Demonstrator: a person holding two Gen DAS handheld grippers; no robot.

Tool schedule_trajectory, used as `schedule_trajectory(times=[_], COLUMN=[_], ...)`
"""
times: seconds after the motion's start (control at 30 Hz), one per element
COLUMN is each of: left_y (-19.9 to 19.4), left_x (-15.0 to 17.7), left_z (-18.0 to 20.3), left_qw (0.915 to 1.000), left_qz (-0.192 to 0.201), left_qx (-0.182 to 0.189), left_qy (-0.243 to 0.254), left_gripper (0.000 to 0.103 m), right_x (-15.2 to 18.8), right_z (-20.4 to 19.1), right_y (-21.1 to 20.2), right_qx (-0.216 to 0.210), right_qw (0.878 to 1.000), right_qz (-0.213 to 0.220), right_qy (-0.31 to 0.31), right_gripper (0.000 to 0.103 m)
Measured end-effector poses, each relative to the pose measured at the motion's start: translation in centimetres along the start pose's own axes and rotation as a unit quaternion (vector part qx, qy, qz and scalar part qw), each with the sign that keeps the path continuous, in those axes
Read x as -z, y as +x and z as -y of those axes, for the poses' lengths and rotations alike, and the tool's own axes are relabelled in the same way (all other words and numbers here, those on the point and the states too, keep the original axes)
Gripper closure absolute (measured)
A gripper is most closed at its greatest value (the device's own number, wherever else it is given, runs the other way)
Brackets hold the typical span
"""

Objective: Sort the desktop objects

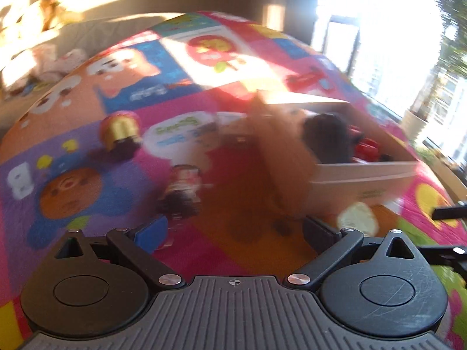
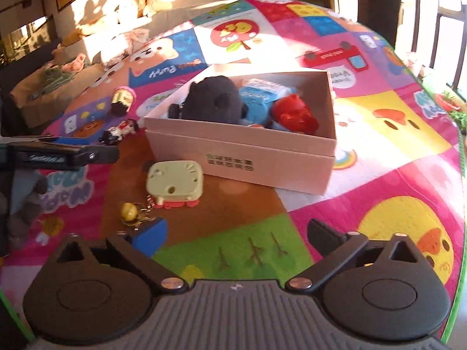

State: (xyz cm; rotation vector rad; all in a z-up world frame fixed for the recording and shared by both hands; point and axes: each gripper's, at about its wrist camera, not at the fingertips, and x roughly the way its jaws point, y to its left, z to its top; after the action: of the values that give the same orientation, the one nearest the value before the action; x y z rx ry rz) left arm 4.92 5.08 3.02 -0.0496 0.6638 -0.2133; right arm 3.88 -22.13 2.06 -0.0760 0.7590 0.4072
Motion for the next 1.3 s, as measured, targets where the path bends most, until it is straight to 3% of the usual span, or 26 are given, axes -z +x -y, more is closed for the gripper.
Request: schedule_trajectory(times=[0.1, 0.17, 0.33, 0.47, 0.57, 0.7, 0.77, 0.9, 1.03, 1.13, 1.2, 1.3], left_y=[-0.2, -0.3, 0.5, 0.8, 1.9, 4.9, 7.0, 9.7, 6.2, 1.3, -0.8, -2.1], left_x=[0.1, 0.1, -1.1, -2.7, -4.5, -7.4, -8.6, -9.0, -7.9, -6.5, -5.0, -2.3], left_z=[2.7, 3.9, 1.5, -1.7, -3.7, -8.0, -10.3, -13.4, -10.0, -5.6, -2.4, 1.6], left_qw=[0.9975, 0.9962, 0.9976, 0.9940, 0.9865, 0.9754, 0.9703, 0.9686, 0.9784, 0.9896, 0.9937, 0.9946], left_qz=[0.002, 0.008, 0.021, 0.037, 0.045, 0.046, 0.027, -0.014, 0.042, 0.087, 0.096, 0.096], left_qx=[0.042, 0.040, -0.060, -0.101, -0.156, -0.199, -0.212, -0.181, -0.172, -0.096, -0.051, -0.019], left_qy=[0.056, 0.077, 0.028, -0.019, -0.022, -0.082, -0.114, -0.170, -0.107, -0.064, -0.028, 0.033], left_gripper=[0.002, 0.002, 0.002, 0.003, 0.017, 0.013, 0.015, 0.046, 0.046, 0.046, 0.046, 0.046], right_x=[0.8, 1.2, 2.6, 2.4, 2.4, 2.4, 2.5, 2.5, 2.6, 2.5, 2.5, 2.5], right_z=[0.8, 1.4, 1.4, 1.0, 0.5, -0.2, -0.5, -0.6, -0.6, -0.6, -0.6, -0.6], right_y=[0.6, 1.2, 1.2, 1.4, 1.6, 1.8, 1.9, 2.0, 1.9, 2.0, 1.9, 1.9], right_qx=[0.001, -0.009, -0.003, 0.005, 0.017, 0.032, 0.039, 0.042, 0.043, 0.044, 0.044, 0.044], right_qw=[1.000, 0.999, 0.997, 0.998, 0.999, 0.999, 0.999, 0.999, 0.999, 0.999, 0.999, 0.999], right_qz=[-0.002, -0.018, 0.018, 0.012, 0.005, -0.001, -0.004, -0.006, -0.006, -0.006, -0.006, -0.006], right_qy=[0.017, 0.040, 0.069, 0.057, 0.036, 0.019, 0.010, 0.006, 0.006, 0.005, 0.005, 0.005], right_gripper=[0.000, 0.000, 0.000, 0.000, 0.000, 0.000, 0.000, 0.000, 0.000, 0.000, 0.000, 0.000])
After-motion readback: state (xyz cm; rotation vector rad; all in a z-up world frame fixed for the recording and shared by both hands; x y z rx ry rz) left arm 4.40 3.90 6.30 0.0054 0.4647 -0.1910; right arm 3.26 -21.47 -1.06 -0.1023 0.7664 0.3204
